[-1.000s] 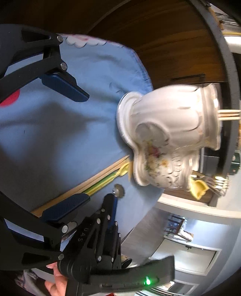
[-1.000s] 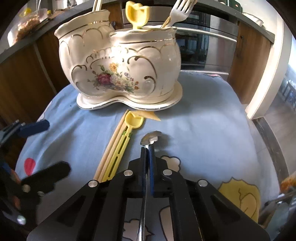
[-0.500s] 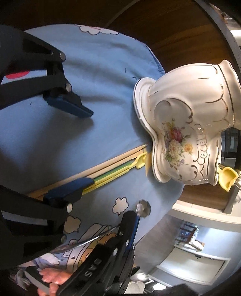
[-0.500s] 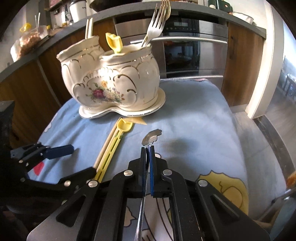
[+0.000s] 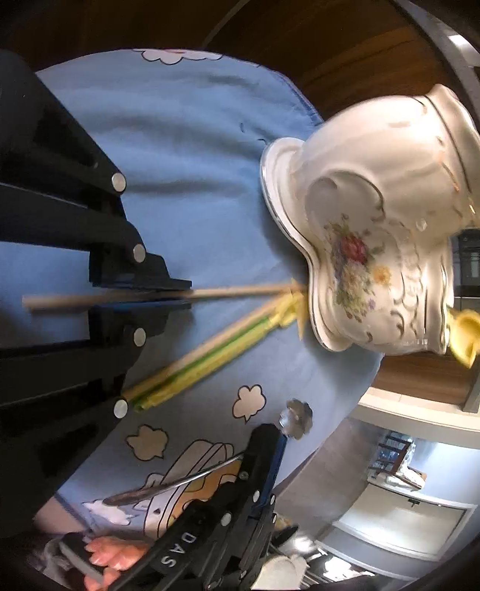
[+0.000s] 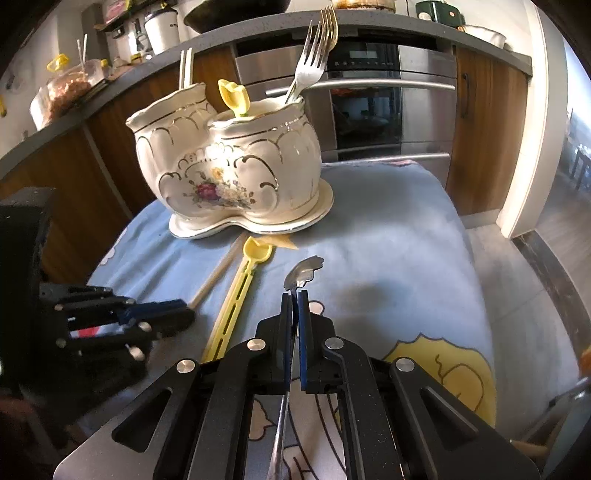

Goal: Organize utensils
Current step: 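Grasp a wooden chopstick with the left tool while the right tool grasps the small silver spoon, then lift the chopstick and silver spoon and carry them above the ceramic holder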

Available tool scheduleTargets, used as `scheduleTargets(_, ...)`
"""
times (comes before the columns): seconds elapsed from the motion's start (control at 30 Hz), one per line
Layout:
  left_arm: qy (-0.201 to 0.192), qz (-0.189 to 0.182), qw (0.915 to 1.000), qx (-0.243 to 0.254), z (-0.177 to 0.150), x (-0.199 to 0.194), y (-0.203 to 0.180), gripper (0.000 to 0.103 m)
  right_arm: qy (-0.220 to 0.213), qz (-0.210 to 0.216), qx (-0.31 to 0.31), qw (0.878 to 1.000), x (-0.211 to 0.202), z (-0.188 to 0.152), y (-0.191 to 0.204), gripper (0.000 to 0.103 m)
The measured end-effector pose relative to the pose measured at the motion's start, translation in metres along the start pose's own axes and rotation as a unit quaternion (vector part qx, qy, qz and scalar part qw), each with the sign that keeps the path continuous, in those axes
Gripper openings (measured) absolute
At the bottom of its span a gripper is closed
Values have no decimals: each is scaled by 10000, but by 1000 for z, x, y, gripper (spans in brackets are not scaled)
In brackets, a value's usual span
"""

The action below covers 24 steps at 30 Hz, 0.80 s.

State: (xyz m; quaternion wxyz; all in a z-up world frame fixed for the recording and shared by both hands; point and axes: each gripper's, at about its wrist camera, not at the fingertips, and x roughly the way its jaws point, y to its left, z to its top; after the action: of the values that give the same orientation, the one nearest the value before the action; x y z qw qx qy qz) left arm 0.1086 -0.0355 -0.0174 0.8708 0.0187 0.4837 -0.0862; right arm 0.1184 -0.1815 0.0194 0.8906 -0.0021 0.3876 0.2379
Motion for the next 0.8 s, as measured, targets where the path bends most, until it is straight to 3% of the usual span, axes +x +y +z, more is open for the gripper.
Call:
scheduleTargets(0.3,197,-92,9993,289,-20,-14,27,4,-135,113,-128,9998,-10,2,6,4)
scheduleTargets(0.6,-543,-51,9966,615,-13,-54,27,4,-743,73,-353,9966,-38,11,14,2)
scheduleTargets(0.8,-1155,-246,9903,726,-7,-78,26,4,-1172,-120,-599,9912,-57,16,22,2)
